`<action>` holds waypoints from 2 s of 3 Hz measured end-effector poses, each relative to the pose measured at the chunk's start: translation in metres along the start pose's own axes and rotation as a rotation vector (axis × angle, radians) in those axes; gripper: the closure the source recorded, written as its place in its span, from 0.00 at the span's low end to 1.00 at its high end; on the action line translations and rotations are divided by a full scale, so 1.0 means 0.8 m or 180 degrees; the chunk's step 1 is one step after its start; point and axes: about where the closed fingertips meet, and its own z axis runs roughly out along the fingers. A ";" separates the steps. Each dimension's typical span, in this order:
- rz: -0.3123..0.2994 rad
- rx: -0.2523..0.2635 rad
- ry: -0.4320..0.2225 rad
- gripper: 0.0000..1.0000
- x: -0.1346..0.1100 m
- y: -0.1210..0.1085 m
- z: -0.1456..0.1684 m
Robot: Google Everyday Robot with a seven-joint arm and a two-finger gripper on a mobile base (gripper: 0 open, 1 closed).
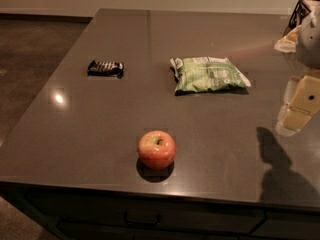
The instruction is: Pick rxbar chocolate
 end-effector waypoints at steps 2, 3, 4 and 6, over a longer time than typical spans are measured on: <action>0.0014 -0.0062 -0.0141 0.00 -0.020 -0.007 0.005; -0.0050 -0.0167 -0.0365 0.00 -0.060 -0.020 0.021; -0.0074 -0.0220 -0.0483 0.00 -0.102 -0.037 0.042; 0.0025 -0.0317 -0.0700 0.00 -0.180 -0.069 0.082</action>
Offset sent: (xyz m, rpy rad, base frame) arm 0.0226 0.0331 -0.0015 0.1134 0.0402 0.0275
